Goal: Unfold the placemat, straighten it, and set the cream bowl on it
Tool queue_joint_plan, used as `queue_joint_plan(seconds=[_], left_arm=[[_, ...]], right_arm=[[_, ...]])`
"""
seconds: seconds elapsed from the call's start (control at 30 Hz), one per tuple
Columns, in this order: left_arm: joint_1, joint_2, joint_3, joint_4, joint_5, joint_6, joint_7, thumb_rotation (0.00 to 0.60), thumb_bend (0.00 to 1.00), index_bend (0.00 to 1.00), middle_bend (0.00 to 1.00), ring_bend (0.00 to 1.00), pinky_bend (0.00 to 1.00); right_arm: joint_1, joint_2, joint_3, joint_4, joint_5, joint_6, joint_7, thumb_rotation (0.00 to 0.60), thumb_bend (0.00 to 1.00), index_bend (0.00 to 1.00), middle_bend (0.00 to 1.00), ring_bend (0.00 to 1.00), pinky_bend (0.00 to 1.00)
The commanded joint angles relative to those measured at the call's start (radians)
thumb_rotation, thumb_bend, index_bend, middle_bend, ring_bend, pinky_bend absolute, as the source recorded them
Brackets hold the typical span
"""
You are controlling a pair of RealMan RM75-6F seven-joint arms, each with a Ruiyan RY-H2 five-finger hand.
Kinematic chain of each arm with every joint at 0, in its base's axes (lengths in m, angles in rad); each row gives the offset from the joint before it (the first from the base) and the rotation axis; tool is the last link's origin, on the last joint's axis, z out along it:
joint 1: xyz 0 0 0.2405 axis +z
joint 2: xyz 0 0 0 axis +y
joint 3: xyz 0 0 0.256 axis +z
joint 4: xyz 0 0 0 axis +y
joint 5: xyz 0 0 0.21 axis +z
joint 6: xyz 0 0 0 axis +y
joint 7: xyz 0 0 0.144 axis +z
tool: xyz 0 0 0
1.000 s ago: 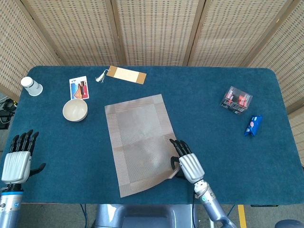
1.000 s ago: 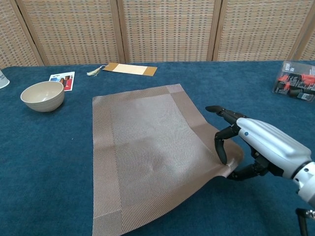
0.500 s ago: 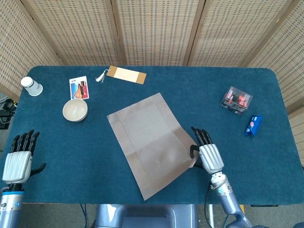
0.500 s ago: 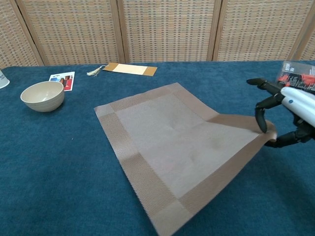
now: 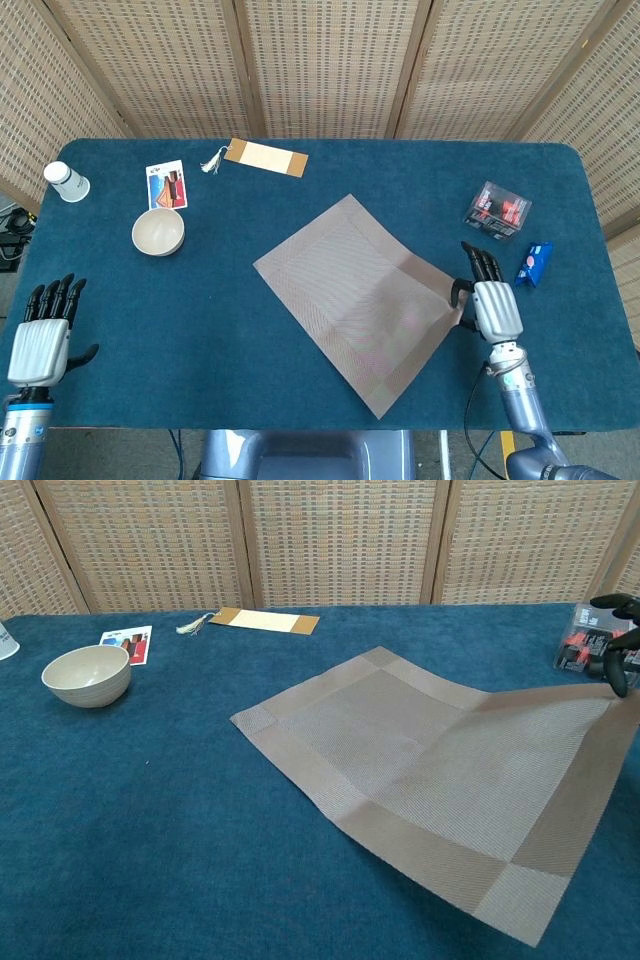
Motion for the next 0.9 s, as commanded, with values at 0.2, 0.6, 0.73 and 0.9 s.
queue_joint_plan(seconds=[0.2, 0.6, 0.73, 0.9], left_arm=[[-0.001, -0.005, 0.0, 0.006, 0.004, 0.001, 0.001, 0.6, 0.16, 0.01, 0.0, 0.0, 0.0], [-0.001, -0.007, -0.001, 0.014, 0.013, 0.006, -0.012, 0.6, 0.16, 0.01, 0.0, 0.0, 0.0], [-0.001, -0.008, -0.002, 0.016, 0.018, 0.011, -0.018, 0.6, 0.16, 0.01, 0.0, 0.0, 0.0], [-0.003, -0.011, -0.004, 0.021, 0.023, 0.011, -0.024, 0.6, 0.16, 0.01, 0.0, 0.0, 0.0]], right_arm=[[0.053, 0.035, 0.052, 0.035, 0.07, -0.084, -0.05, 0.6, 0.48, 0.75, 0.09, 0.0, 0.0], [0.033, 0.059, 0.067, 0.078, 0.132, -0.057, -0.141, 0.6, 0.32, 0.42, 0.0, 0.0, 0.0], [0.003, 0.083, 0.06, 0.068, 0.145, -0.039, -0.13, 0.6, 0.25, 0.27, 0.0, 0.0, 0.0], [-0.055, 0.116, 0.023, 0.046, 0.107, 0.023, -0.072, 0.6, 0.19, 0.2, 0.0, 0.0, 0.0]])
